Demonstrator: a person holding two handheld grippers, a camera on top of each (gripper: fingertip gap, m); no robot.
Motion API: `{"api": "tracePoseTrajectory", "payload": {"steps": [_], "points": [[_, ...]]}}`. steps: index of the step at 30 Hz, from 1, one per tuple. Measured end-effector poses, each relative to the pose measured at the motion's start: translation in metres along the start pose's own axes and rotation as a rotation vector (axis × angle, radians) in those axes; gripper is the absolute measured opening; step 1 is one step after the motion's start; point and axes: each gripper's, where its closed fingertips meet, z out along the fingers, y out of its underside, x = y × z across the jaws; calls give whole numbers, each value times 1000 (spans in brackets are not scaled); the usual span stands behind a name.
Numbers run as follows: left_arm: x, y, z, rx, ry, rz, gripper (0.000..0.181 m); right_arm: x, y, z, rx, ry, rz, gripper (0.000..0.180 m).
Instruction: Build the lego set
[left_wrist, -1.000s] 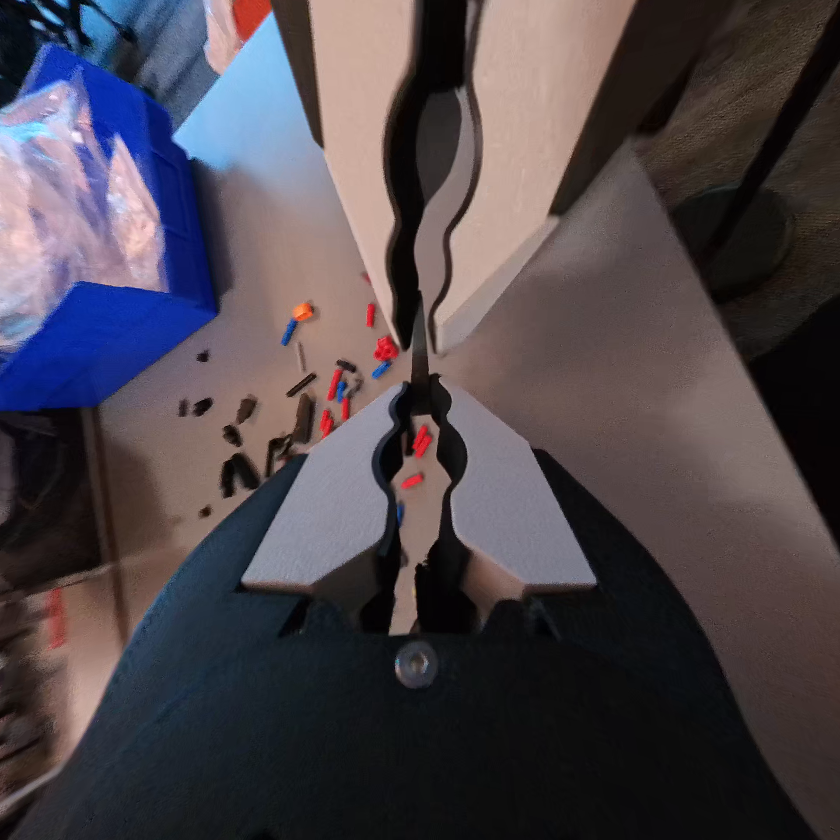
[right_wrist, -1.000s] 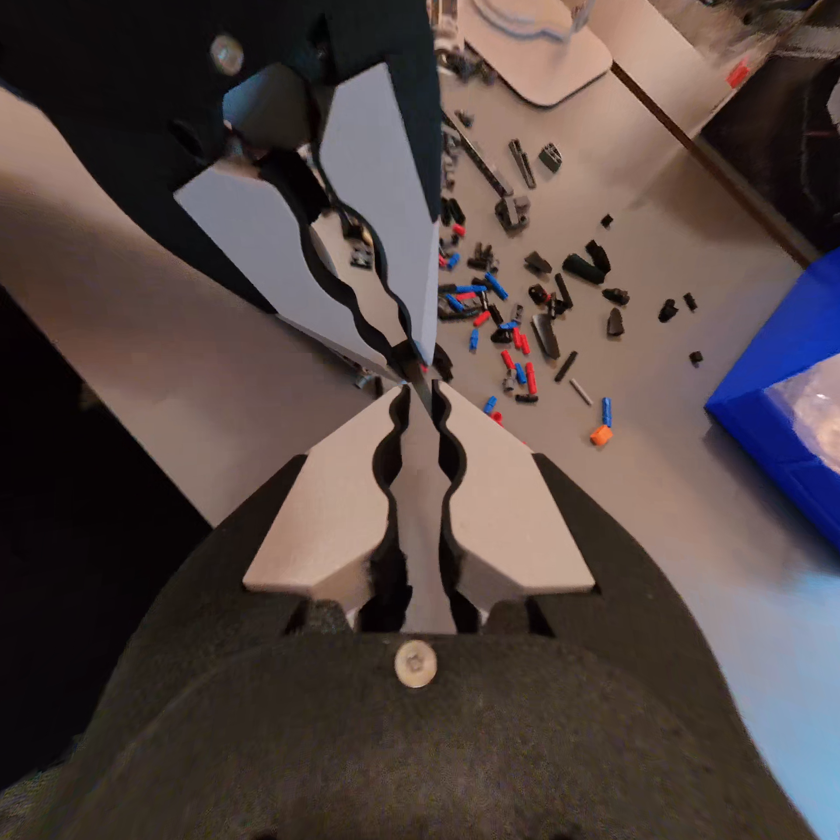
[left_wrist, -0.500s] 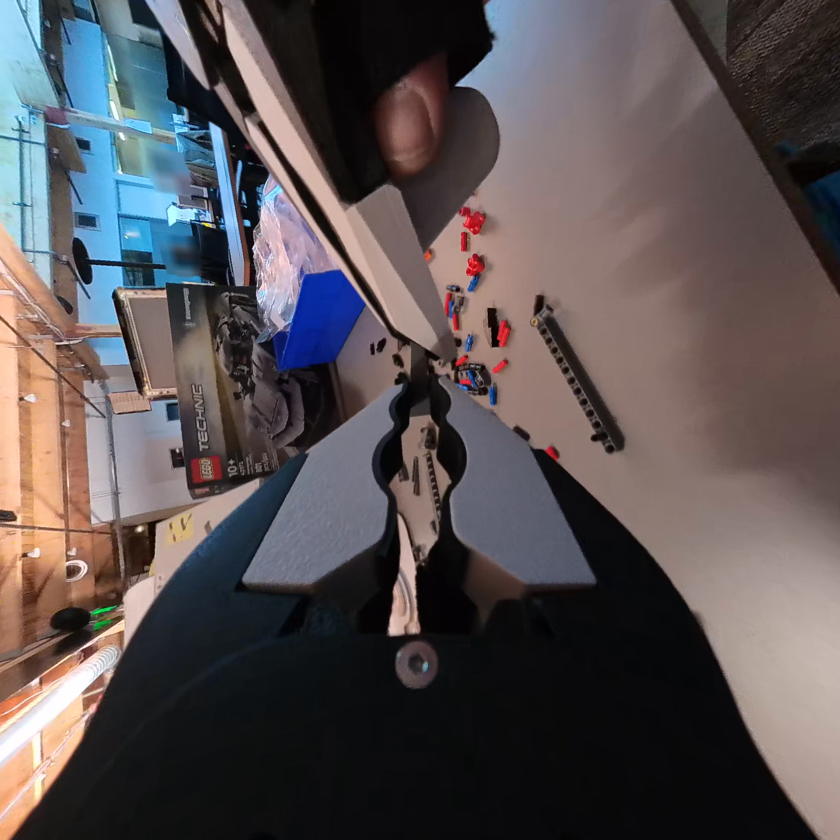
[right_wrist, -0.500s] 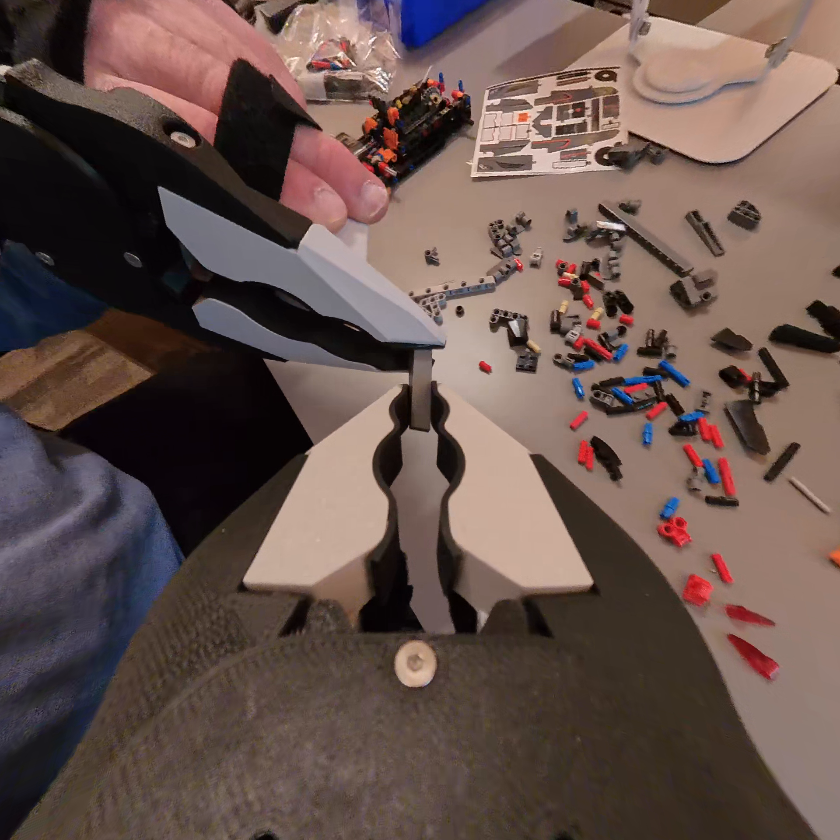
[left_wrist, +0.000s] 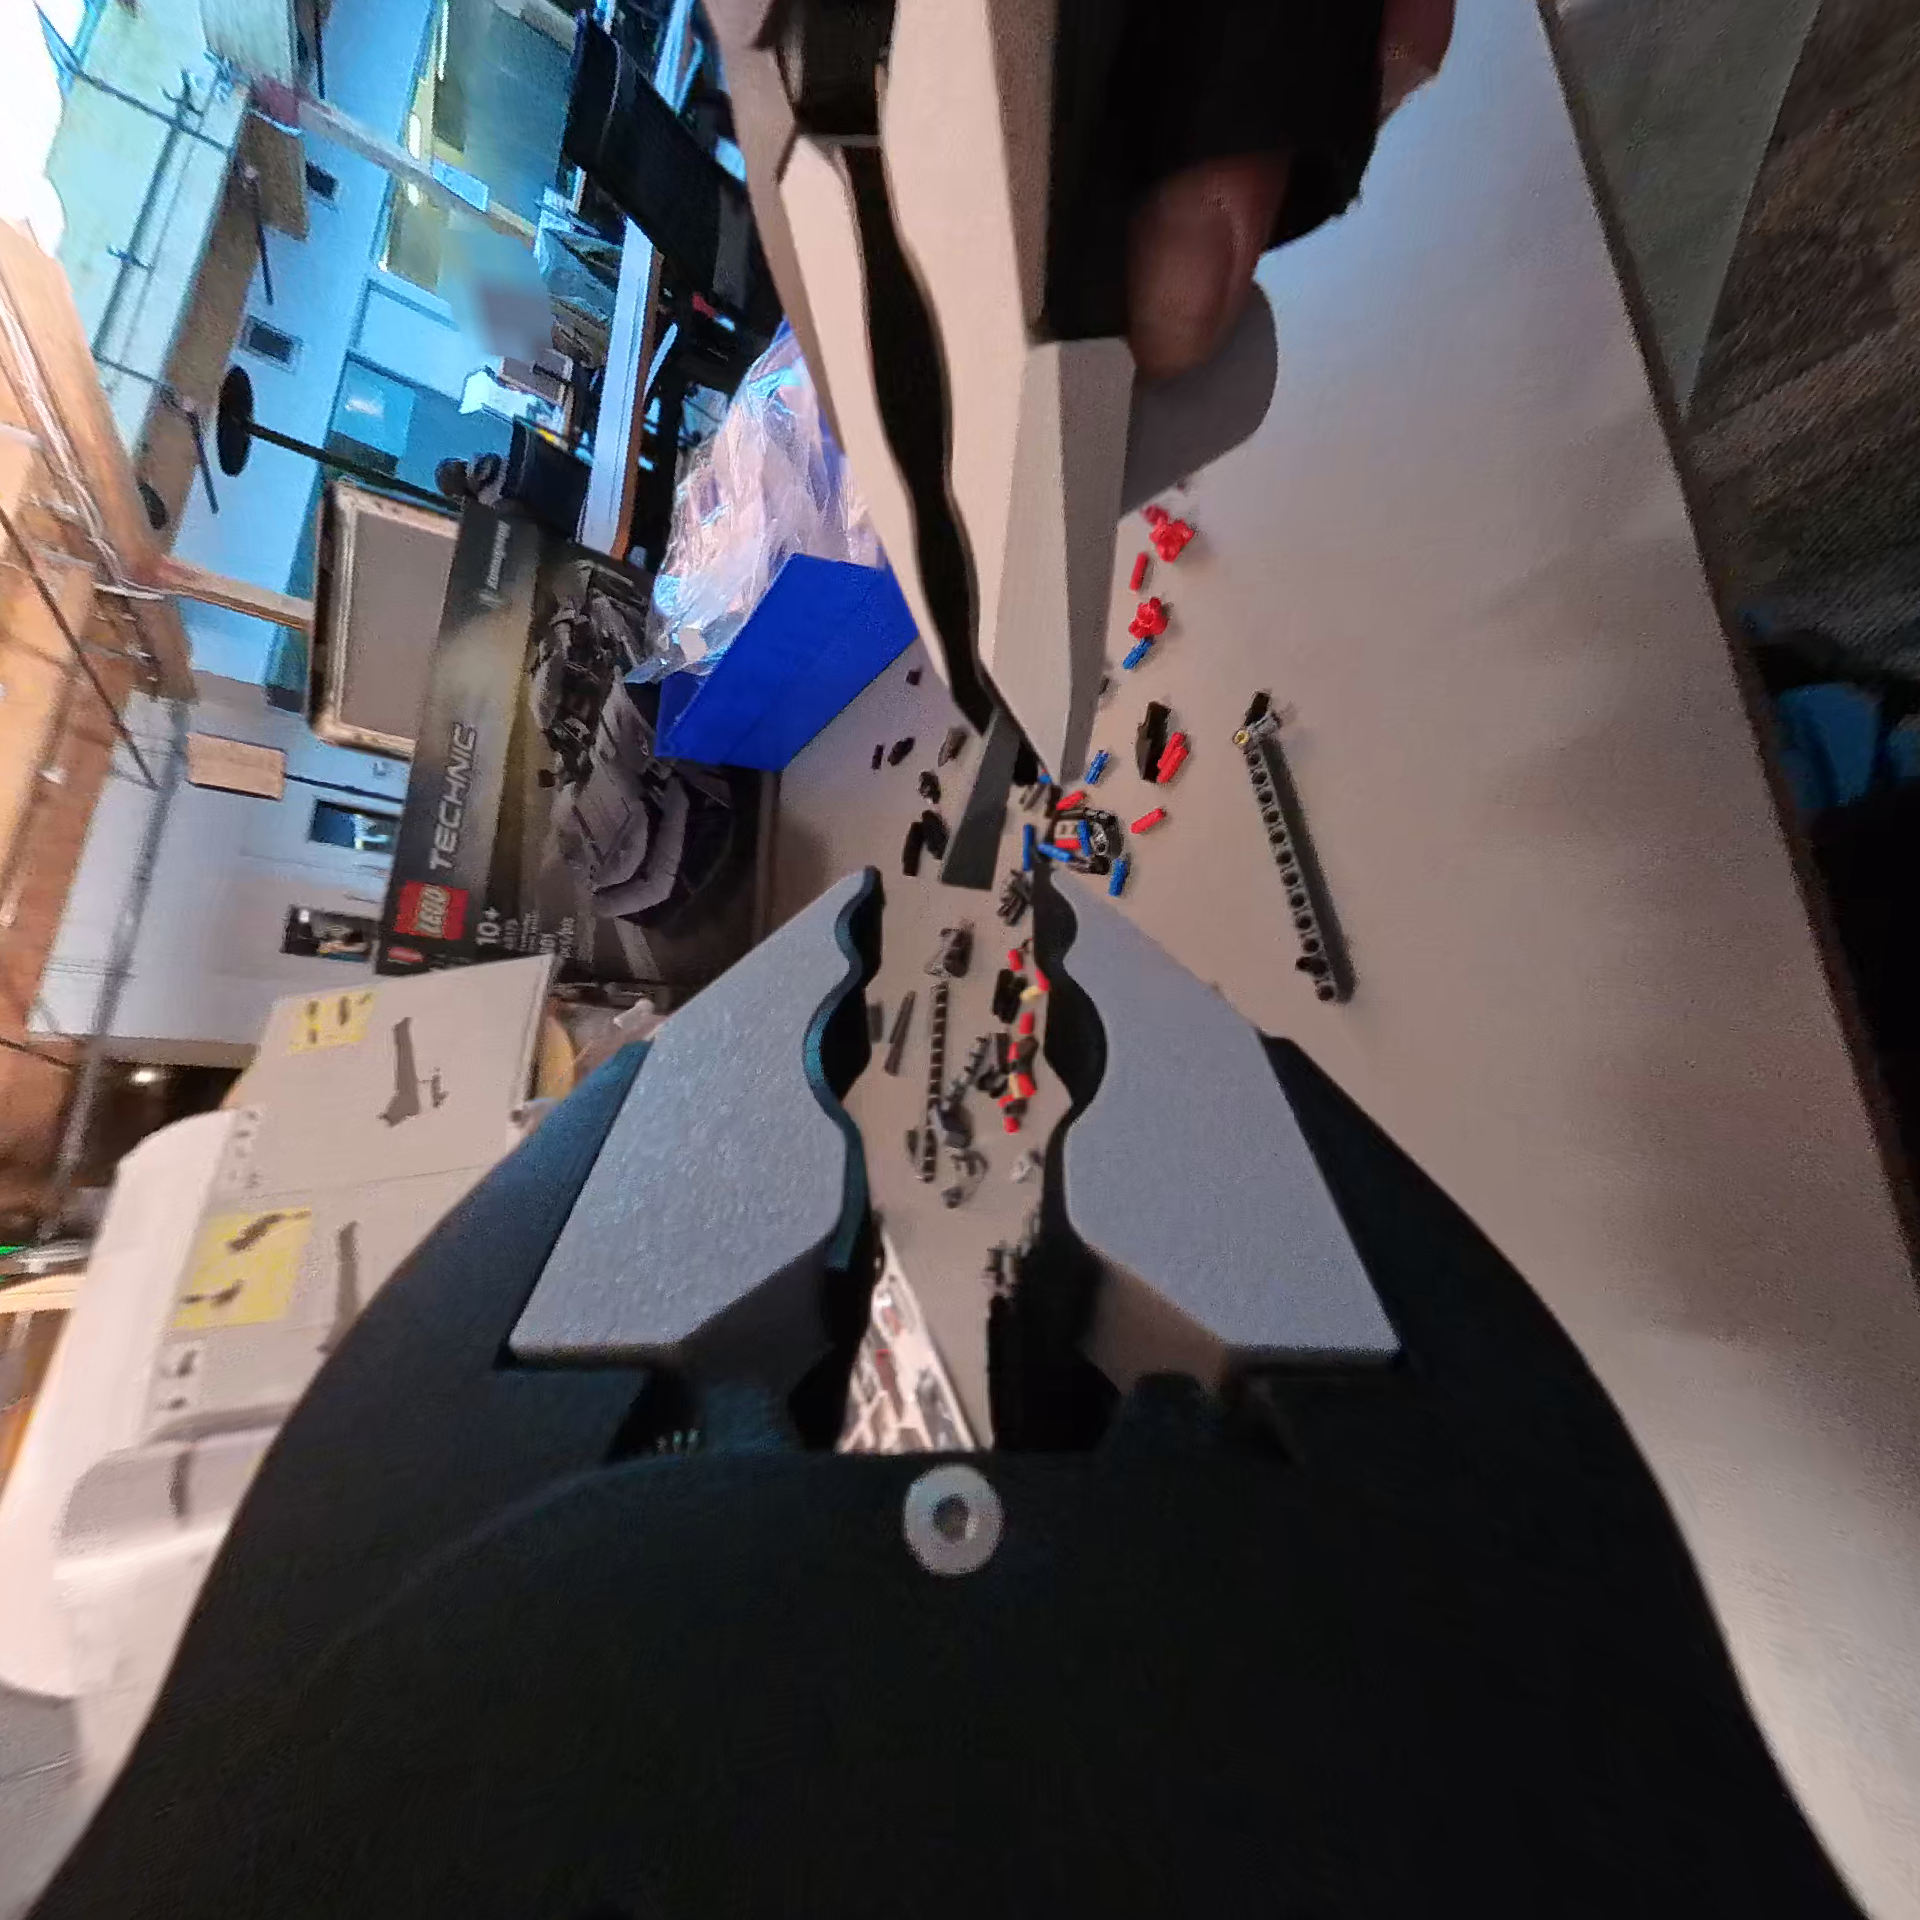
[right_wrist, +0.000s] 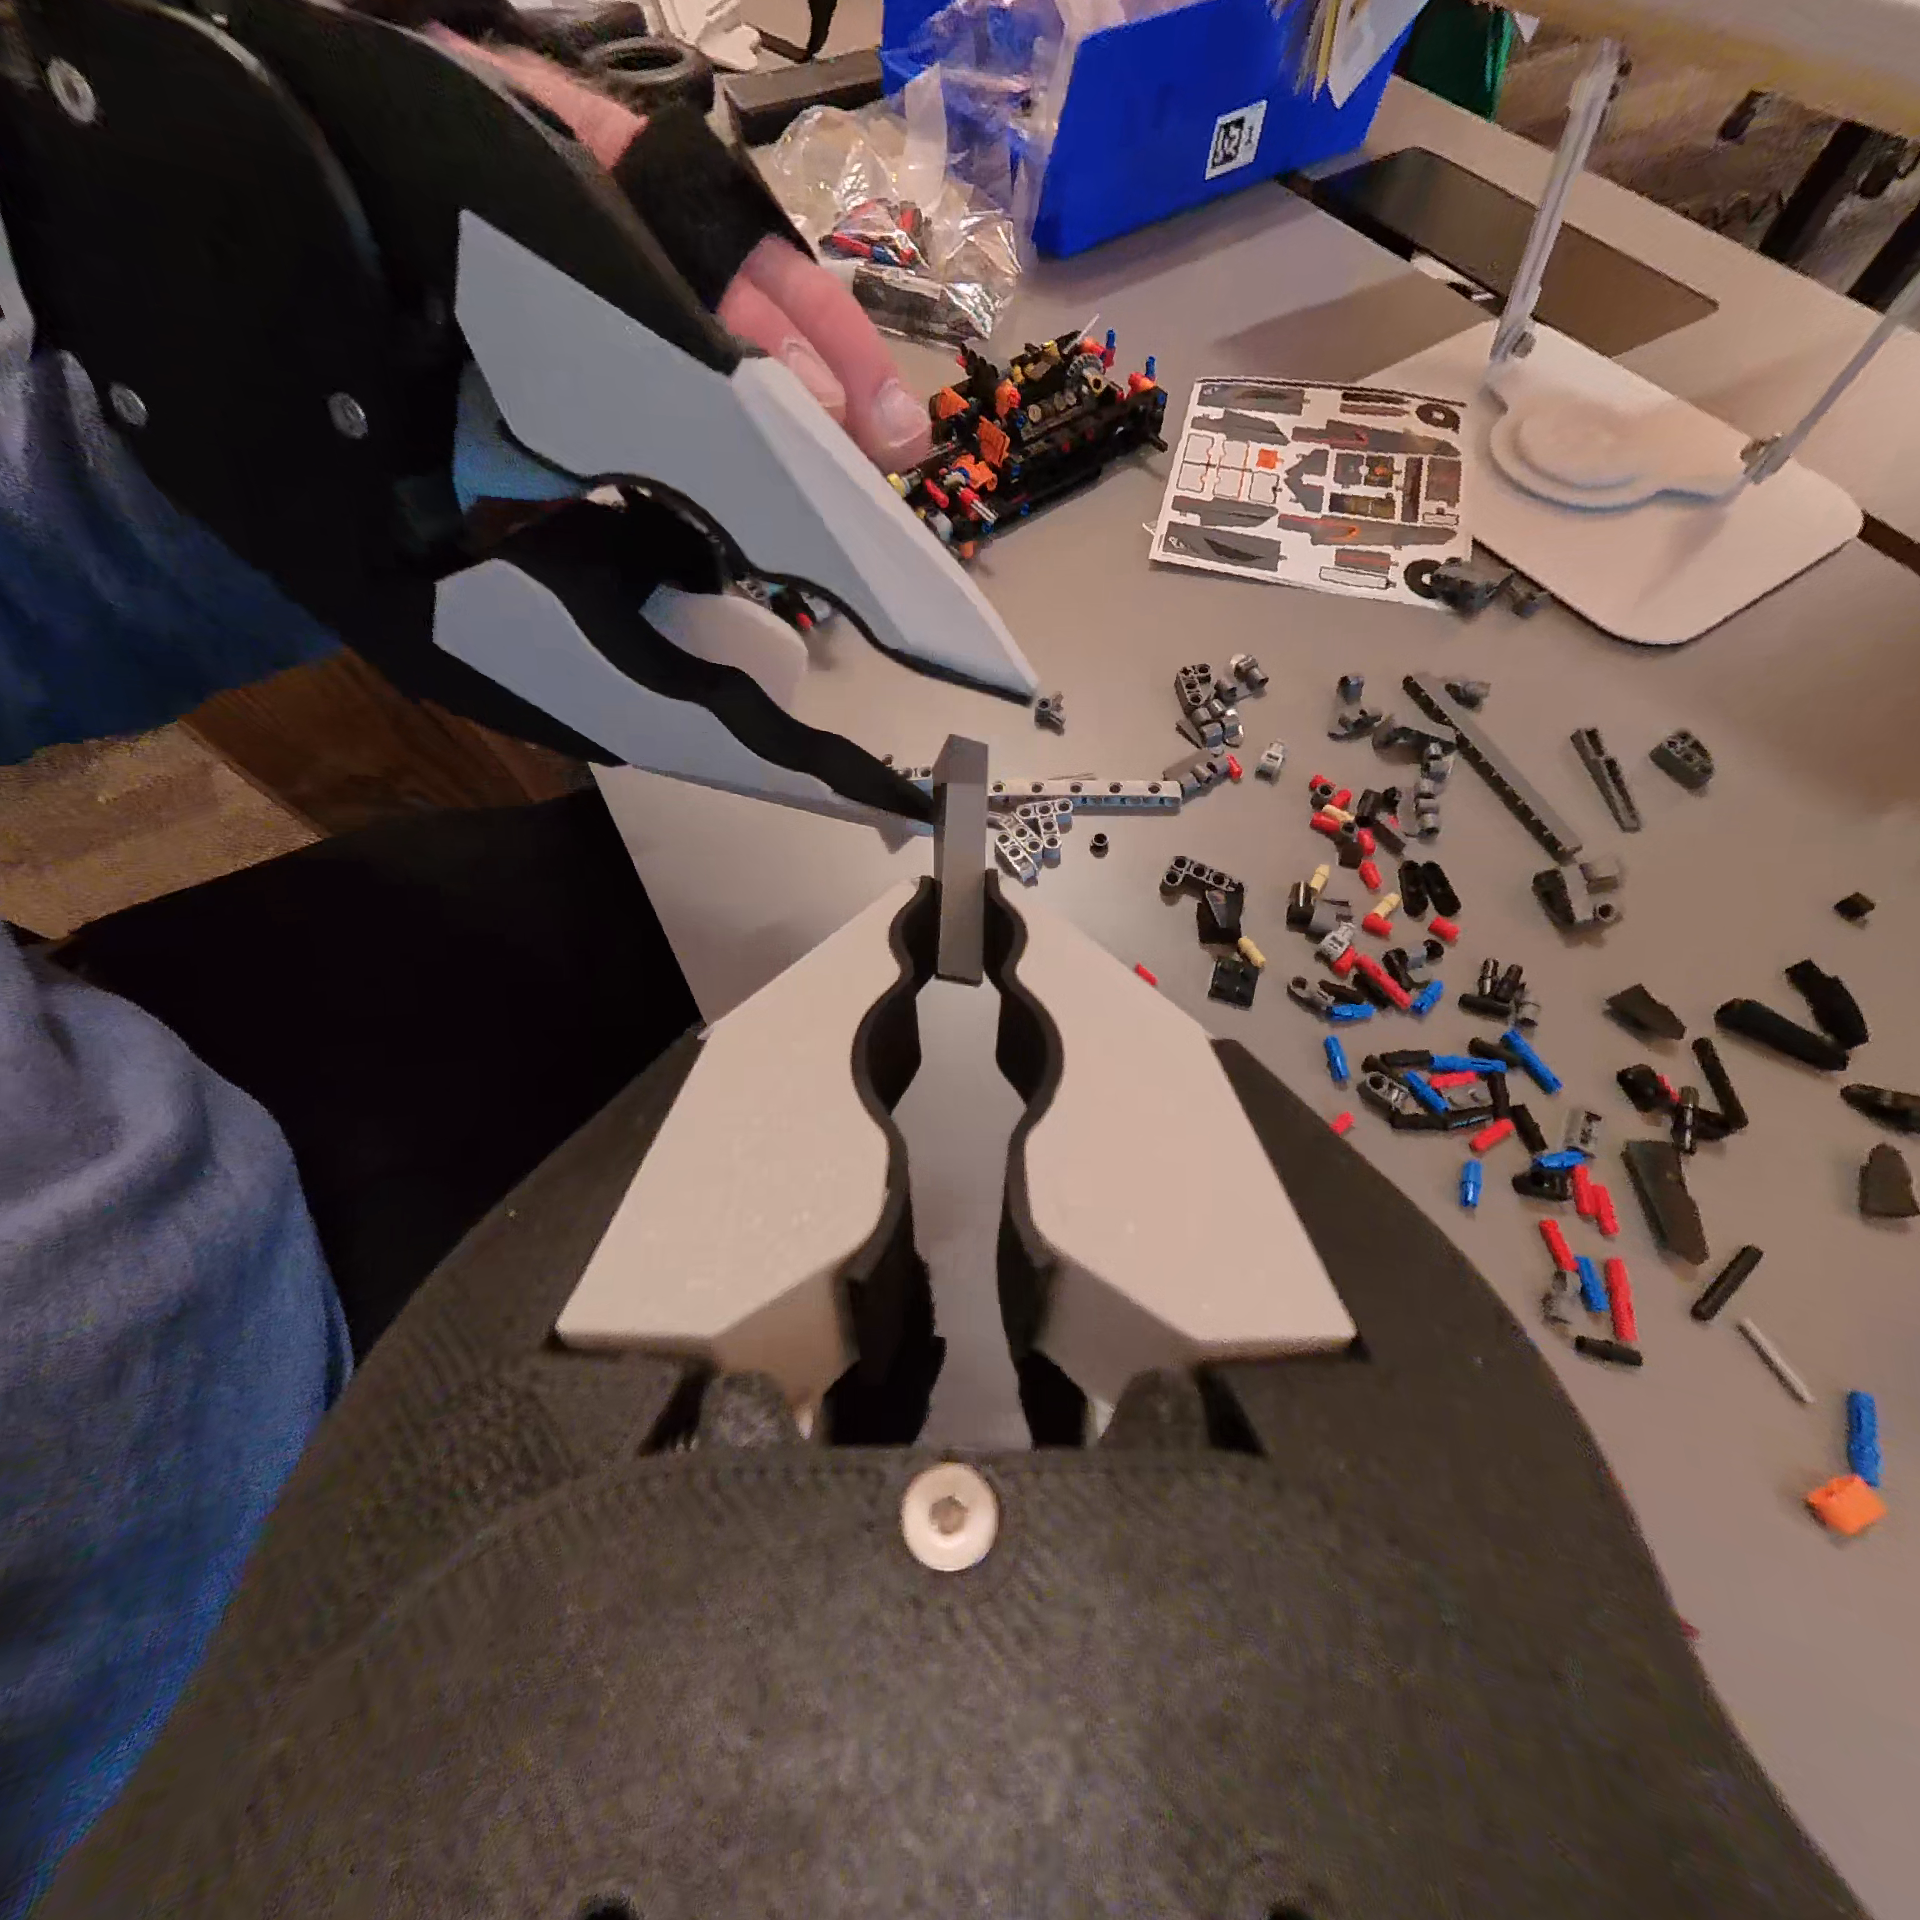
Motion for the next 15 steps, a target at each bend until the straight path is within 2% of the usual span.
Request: {"api": "tracePoseTrajectory", "payload": {"steps": [4, 9, 15], "points": [[0, 5, -9, 38, 64, -142, 36, -2, -9, -4, 24, 10, -57, 5], [-6, -5, -21, 185, 189, -418, 33, -6, -18, -7, 54, -1, -108, 5], [-2, -17, -20, 283, 317, -607, 27, -14, -23, -10, 72, -25, -172, 5]]}}
